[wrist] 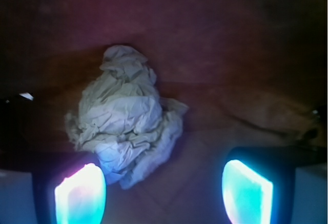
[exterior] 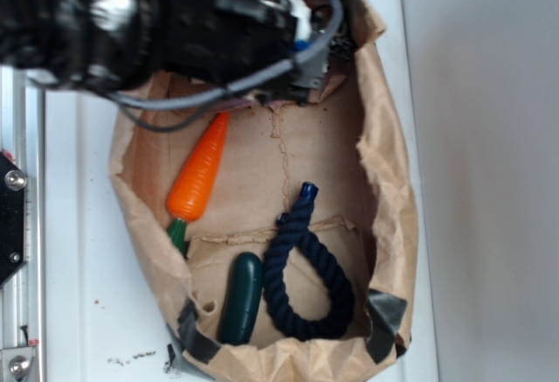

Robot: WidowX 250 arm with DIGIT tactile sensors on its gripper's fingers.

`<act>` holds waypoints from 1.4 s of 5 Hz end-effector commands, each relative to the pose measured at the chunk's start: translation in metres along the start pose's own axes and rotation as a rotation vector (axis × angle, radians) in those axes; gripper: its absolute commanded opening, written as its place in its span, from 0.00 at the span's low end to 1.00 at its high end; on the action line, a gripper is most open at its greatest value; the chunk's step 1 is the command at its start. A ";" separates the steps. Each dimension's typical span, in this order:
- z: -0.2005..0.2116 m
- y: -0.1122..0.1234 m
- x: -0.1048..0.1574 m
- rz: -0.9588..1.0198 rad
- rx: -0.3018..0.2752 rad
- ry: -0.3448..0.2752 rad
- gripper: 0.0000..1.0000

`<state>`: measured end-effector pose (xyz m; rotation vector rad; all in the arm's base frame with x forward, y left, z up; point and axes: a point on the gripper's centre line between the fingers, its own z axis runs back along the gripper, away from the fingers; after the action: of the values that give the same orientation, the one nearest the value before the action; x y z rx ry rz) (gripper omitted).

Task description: Grab the white paper.

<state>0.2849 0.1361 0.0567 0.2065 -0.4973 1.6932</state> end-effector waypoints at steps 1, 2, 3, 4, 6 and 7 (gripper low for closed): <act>0.006 -0.025 0.003 0.043 -0.026 -0.075 1.00; 0.019 -0.026 0.013 0.020 -0.037 -0.014 1.00; 0.014 -0.026 0.013 0.018 -0.027 -0.021 1.00; 0.013 -0.024 0.013 0.034 -0.023 -0.019 0.00; 0.015 -0.019 0.015 0.012 -0.023 -0.009 0.00; 0.013 -0.020 0.014 0.002 -0.026 -0.011 0.00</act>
<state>0.3056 0.1322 0.0515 0.2360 -0.4409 1.6650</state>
